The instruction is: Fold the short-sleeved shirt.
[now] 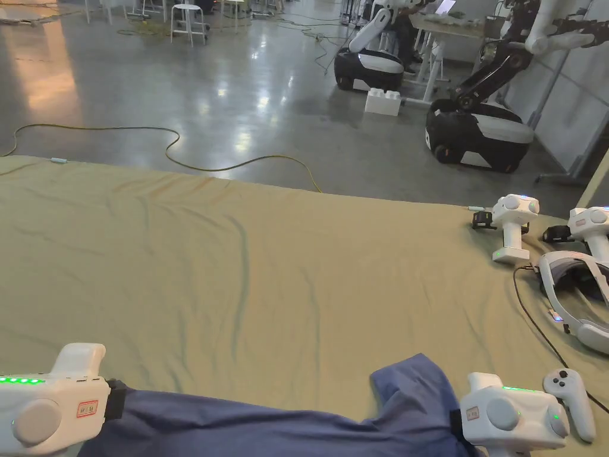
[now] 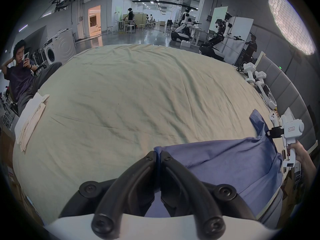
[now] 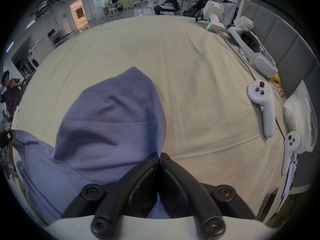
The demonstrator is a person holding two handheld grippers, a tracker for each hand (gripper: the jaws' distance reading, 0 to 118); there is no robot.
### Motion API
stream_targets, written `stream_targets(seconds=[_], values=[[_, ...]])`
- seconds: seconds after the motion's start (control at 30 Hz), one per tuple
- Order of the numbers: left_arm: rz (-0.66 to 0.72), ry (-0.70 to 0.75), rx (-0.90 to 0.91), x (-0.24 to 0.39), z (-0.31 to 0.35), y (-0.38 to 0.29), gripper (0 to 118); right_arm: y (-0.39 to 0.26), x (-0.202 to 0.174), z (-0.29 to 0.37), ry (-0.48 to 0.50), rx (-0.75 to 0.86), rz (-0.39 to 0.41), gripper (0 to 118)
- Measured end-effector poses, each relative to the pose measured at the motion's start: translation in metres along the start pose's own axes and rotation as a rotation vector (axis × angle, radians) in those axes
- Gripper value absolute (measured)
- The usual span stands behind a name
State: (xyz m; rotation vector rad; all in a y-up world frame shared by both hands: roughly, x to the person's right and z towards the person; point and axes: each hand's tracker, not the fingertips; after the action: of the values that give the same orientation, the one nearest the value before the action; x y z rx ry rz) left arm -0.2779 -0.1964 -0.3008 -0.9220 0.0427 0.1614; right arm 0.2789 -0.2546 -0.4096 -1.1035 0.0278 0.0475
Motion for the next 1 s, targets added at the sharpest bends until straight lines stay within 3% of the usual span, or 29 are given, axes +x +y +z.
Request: stream_targets(seconds=[0.17,0.4,0.6,0.83,1.0], values=[[0.013,-0.018,0.029,-0.005,0.016,-0.003,5,-0.011,0.01,0.045,0.037,0.137,-0.015,1],[0.043,-0.051,0.105,-0.024,0.061,-0.019,5,-0.054,0.014,0.13,0.01,0.287,0.076,1],[0.067,-0.1,0.154,-0.041,0.105,-0.05,5,-0.108,0.018,0.186,-0.003,0.337,0.083,1],[0.076,-0.121,0.142,-0.054,0.133,-0.097,6,-0.166,0.025,0.209,-0.021,0.315,0.091,1],[0.049,-0.082,-0.022,-0.063,0.113,-0.137,5,-0.208,0.025,0.19,-0.075,0.173,0.126,1]])
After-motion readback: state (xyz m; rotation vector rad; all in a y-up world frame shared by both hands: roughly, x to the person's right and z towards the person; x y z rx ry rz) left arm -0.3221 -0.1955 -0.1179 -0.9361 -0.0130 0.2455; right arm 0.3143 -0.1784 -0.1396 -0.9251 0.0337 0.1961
